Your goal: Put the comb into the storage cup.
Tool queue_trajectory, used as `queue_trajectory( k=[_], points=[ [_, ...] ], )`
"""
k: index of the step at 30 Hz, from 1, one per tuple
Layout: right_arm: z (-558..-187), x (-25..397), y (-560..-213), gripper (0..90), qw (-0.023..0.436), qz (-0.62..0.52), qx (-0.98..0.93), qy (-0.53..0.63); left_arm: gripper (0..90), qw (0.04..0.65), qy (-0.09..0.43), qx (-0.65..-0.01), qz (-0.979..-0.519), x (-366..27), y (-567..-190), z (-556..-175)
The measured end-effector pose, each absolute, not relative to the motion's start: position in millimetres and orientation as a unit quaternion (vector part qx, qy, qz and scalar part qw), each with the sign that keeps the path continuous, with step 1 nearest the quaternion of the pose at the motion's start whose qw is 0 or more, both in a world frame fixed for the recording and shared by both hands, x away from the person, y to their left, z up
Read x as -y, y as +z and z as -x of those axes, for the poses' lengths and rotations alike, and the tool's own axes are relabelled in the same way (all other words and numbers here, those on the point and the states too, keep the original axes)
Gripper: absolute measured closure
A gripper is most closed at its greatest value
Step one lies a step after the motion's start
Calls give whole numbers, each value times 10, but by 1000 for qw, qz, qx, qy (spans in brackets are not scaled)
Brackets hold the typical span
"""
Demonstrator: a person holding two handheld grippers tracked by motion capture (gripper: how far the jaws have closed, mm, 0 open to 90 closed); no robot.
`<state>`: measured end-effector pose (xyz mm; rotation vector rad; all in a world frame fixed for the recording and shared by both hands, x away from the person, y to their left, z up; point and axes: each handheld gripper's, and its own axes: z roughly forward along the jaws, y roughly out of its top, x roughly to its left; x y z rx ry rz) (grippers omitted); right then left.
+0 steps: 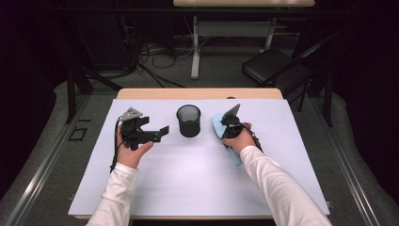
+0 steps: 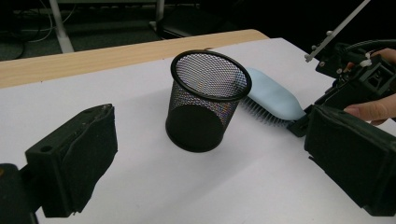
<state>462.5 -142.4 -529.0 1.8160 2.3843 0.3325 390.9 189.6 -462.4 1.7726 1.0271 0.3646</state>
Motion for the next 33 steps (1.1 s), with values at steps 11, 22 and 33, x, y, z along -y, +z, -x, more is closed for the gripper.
queue_trajectory(
  k=[11, 22, 33],
  points=[
    [-4619, 1412, -5278, 681, 61, -602, -790, 99, 28, 504, 149, -426, -736, -1892, -4632, -3913],
    [-4615, 1421, -5266, 692, 58, -596, -796, 88, 28, 504, 149, -428, -735, -1899, -4640, -3918],
    [-4614, 1431, -5266, 694, 54, -596, -795, 94, 28, 503, 150, -428, -736, -1903, -4640, -3919]
  ],
)
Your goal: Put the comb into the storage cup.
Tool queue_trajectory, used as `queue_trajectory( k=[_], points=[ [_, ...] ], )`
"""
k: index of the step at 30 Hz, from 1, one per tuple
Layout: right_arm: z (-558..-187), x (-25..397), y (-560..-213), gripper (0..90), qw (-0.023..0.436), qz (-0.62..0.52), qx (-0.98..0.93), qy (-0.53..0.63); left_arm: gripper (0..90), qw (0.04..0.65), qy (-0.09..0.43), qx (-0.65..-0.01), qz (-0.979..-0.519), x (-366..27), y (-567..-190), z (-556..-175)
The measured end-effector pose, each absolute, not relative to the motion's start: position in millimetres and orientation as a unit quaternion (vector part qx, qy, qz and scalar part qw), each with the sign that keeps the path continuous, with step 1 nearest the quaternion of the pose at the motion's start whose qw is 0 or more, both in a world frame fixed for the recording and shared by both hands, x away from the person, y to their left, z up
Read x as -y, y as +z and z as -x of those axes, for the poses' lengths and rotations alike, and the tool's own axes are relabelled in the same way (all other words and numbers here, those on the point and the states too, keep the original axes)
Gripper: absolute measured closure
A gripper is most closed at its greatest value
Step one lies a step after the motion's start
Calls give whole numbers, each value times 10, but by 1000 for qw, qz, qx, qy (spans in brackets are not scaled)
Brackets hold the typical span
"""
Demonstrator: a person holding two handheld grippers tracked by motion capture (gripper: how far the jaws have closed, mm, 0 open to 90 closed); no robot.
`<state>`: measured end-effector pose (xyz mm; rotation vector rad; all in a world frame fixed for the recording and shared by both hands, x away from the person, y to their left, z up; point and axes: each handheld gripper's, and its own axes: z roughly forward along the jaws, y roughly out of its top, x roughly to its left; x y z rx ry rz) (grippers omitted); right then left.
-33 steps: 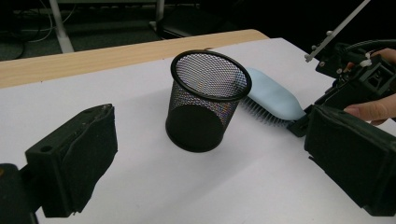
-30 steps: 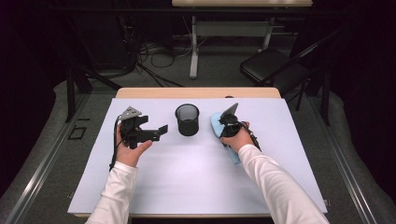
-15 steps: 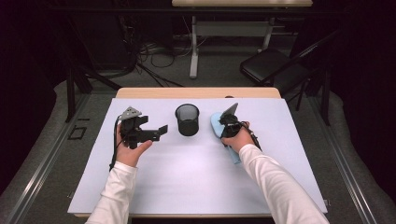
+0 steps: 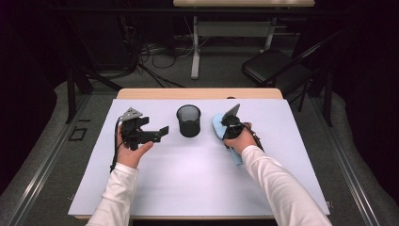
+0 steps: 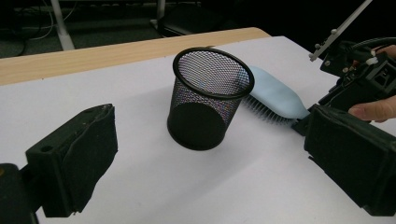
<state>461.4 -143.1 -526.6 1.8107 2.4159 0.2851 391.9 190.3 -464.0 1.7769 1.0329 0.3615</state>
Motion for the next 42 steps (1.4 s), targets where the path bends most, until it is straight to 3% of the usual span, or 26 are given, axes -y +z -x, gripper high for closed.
queue_trajectory(
  k=[42],
  points=[
    [-4425, 1513, -5016, 696, 56, -556, -812, 168, 28, 510, 153, -427, -731, -1944, -4618, -3903]
  ],
)
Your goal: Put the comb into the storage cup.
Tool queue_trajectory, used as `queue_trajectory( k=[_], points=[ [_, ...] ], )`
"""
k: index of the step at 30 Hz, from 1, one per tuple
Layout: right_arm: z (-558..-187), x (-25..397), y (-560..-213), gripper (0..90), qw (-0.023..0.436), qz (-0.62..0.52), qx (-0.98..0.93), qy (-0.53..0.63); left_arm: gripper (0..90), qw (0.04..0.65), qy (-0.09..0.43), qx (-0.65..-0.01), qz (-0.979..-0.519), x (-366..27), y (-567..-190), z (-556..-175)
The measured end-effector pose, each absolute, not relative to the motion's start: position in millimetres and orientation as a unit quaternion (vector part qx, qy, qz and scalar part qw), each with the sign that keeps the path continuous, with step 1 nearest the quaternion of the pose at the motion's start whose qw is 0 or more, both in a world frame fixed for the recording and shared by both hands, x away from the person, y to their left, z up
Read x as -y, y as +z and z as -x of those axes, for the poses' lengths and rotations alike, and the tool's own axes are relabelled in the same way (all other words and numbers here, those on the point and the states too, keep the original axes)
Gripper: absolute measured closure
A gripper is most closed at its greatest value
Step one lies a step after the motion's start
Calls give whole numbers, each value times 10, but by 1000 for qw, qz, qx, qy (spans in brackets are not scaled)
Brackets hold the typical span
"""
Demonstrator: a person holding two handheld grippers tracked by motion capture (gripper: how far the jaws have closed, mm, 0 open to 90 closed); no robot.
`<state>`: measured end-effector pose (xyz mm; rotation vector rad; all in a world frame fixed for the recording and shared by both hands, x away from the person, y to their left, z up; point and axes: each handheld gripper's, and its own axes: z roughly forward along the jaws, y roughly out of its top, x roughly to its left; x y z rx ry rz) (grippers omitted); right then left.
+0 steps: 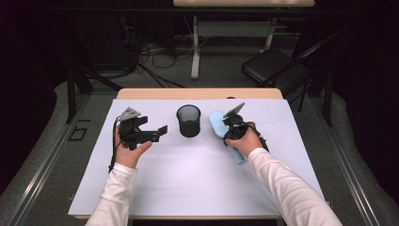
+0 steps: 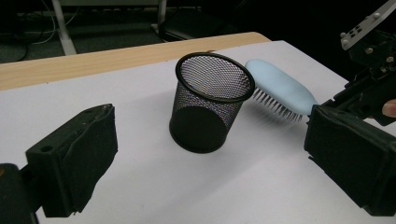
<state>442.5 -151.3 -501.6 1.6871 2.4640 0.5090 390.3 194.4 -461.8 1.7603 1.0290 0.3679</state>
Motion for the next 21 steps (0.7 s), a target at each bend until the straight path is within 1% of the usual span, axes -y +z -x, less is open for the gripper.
queue_trajectory(
  k=[8, 12, 21],
  points=[
    [-4345, 1597, -4896, 696, 58, -544, -814, 196, 28, 512, 145, -425, -732, -1941, -4612, -3896],
    [-4319, 1642, -4848, 696, 64, -540, -813, 208, 27, 517, 135, -412, -738, -1906, -4614, -3882],
    [-4271, 1683, -4802, 696, 67, -530, -819, 209, 27, 518, 132, -414, -737, -1887, -4613, -3872]
  ],
)
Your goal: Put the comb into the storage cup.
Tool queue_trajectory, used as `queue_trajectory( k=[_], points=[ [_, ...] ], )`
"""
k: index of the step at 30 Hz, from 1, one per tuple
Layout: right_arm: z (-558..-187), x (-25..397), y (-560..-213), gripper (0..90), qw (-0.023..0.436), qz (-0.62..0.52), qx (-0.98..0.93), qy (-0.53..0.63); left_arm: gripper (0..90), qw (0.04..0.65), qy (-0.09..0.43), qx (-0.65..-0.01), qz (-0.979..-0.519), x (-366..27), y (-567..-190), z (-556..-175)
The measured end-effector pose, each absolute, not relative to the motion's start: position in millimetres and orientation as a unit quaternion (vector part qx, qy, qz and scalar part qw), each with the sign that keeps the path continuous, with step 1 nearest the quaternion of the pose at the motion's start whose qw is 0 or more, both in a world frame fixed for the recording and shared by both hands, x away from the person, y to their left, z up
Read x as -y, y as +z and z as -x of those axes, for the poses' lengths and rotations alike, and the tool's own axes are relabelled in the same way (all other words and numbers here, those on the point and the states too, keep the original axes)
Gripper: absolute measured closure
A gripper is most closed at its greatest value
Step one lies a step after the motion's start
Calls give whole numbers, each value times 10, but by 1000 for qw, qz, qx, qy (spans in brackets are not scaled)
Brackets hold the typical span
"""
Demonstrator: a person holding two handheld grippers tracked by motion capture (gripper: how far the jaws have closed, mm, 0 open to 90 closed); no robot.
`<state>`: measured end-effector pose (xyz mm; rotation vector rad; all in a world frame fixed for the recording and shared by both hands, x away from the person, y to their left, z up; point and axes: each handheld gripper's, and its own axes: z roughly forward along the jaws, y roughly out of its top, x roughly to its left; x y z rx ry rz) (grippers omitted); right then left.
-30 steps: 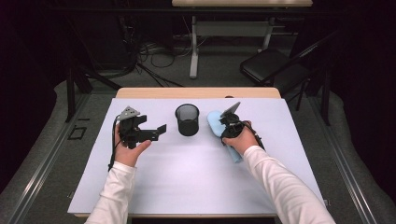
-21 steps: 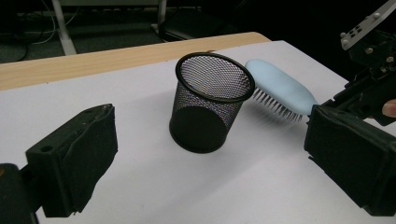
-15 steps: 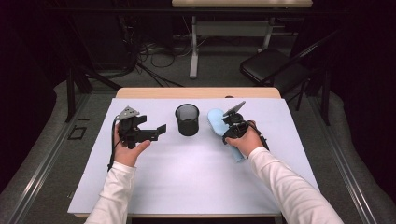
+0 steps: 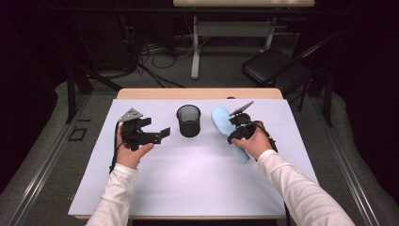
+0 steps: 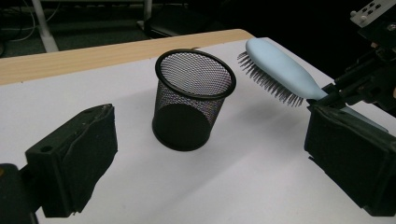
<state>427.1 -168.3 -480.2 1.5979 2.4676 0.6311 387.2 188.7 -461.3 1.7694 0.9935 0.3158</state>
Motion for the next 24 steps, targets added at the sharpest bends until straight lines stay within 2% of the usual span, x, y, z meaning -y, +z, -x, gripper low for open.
queue_trajectory(
  k=[24],
  points=[
    [-4062, 1635, -4628, 696, 108, -450, -838, 288, 29, 532, 117, -398, -738, -1836, -4551, -3817]
  ],
)
